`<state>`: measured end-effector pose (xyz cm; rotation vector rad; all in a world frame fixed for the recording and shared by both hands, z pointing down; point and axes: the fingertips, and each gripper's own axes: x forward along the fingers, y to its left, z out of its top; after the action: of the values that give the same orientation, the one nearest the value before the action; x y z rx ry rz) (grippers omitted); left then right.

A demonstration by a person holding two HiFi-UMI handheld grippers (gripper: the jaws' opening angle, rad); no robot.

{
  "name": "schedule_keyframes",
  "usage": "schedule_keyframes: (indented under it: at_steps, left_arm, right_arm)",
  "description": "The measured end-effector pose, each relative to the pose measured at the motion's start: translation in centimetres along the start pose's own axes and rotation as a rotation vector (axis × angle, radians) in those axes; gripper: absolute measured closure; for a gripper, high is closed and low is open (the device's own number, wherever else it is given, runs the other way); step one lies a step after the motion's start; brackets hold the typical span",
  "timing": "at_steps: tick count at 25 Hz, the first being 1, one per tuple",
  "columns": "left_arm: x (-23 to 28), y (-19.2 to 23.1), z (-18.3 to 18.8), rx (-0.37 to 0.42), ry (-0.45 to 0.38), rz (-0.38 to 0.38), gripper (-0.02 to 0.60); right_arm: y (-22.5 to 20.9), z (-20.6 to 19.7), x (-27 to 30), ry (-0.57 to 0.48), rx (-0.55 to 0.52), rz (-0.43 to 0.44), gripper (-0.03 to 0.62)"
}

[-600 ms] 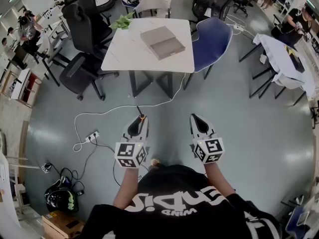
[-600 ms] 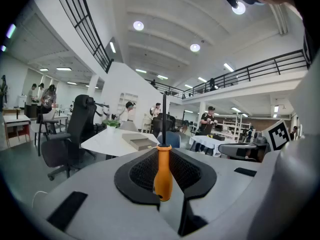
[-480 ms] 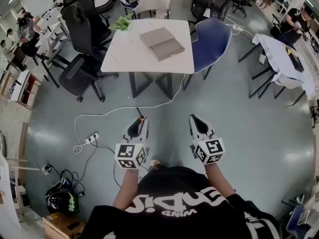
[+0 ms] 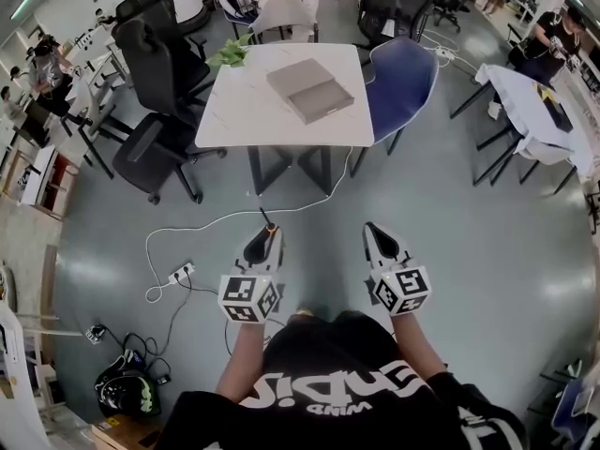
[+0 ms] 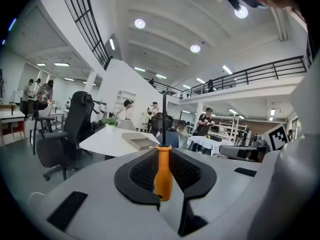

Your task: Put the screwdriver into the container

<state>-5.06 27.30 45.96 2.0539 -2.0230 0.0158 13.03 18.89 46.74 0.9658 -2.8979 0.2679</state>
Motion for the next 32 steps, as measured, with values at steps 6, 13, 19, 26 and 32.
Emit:
schedule_keyframes:
  at_steps: [6, 13, 19, 26, 32]
  left_arm:
    - [0.6, 1.5, 0.0, 0.007, 0.009, -0.034, 0.503]
    - [2.4, 3.0, 0.1, 0.000, 0.010, -0.045, 0.503]
    - [5.7, 5.5, 0.9, 0.006, 0.006, -0.050, 0.503]
    - [11.6, 8.1, 2.2, 0.005, 0.016, -0.059, 0.503]
    - [17.6, 10.8, 3.5, -0.002, 0.023, -0.046, 0.503]
  right_arm:
    - [0.5, -0.6, 1.1, -0.012, 0.026, -0.030, 0.582]
    - [0.2, -1.2, 3.4, 0.001, 0.034, -0.039, 0.582]
    - [-1.3, -0.9, 7.6, -0.007, 0.040, -0.046, 0.582]
    - [-4.5, -0.1, 13.5, -0.005, 0.052, -0.052, 0.582]
    - [-8.1, 0.3, 19.0, 0.021, 0.053, -0.047, 0.582]
